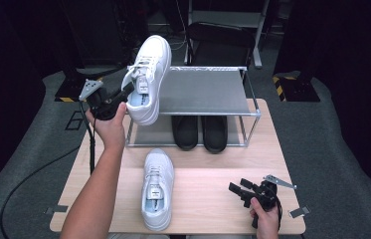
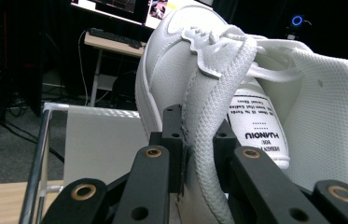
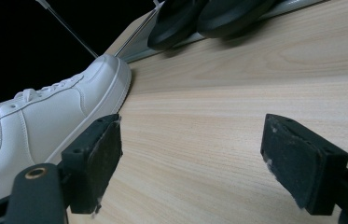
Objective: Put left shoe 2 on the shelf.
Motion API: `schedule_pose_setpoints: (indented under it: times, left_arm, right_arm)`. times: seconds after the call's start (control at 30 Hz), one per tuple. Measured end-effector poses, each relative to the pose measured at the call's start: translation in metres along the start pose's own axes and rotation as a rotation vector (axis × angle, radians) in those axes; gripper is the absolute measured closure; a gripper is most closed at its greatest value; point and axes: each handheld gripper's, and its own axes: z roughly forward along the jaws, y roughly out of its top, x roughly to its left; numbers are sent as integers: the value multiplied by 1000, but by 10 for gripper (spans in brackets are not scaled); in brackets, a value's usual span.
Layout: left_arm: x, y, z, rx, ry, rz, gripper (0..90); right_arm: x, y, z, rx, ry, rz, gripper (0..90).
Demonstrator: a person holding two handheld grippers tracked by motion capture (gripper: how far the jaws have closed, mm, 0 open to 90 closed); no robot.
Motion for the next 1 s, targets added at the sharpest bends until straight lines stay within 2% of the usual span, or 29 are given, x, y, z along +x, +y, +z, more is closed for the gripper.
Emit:
schedule_pose_setpoints:
  times: [0.13, 0.2, 0.27, 0.33, 0.4, 0.43, 0.47, 0.57, 0.63, 0.73, 0.77, 0.87, 1.0]
  left_arm:
    - [-4, 4, 13, 16, 20, 32, 813]
    - [-5, 4, 19, 23, 28, 27, 813]
    - [-6, 4, 25, 29, 35, 28, 813]
    - [-8, 3, 30, 33, 46, 37, 813]
    - [-7, 3, 35, 40, 40, 18, 813]
    - [-5, 2, 38, 46, 37, 8, 813]
    - [-5, 2, 40, 48, 35, 4, 813]
    - [-4, 2, 48, 69, 53, -3, 812]
    - [-3, 2, 53, 91, 62, 5, 811]
    - [-2, 2, 60, 101, 68, -8, 812]
    - [-2, 1, 64, 104, 70, -29, 812]
    - [-1, -1, 68, 106, 80, -37, 812]
    - [0, -4, 76, 128, 97, -80, 811]
  right_arm:
    - [-1, -1, -3, -4, -7, 11, 203]
    - [0, -1, -4, 1, -13, 26, 202]
    - [-1, -2, -5, -16, -9, 6, 203]
    - [0, -3, -7, -12, -12, 25, 203]
    - [-1, -3, -8, -17, -6, 14, 203]
    - [0, -4, -10, -11, -8, 36, 203]
    - [-2, -5, -10, -17, -12, 19, 203]
    - [-3, -6, -12, -20, -23, 17, 203]
    - [-2, -6, -14, -24, -20, 31, 203]
    - [-2, -7, -17, -24, -32, 41, 204]
    - [-4, -8, -17, -32, -28, 22, 204]
    - [-4, -9, -19, -26, -37, 44, 204]
    - [-5, -10, -23, -38, -37, 64, 205]
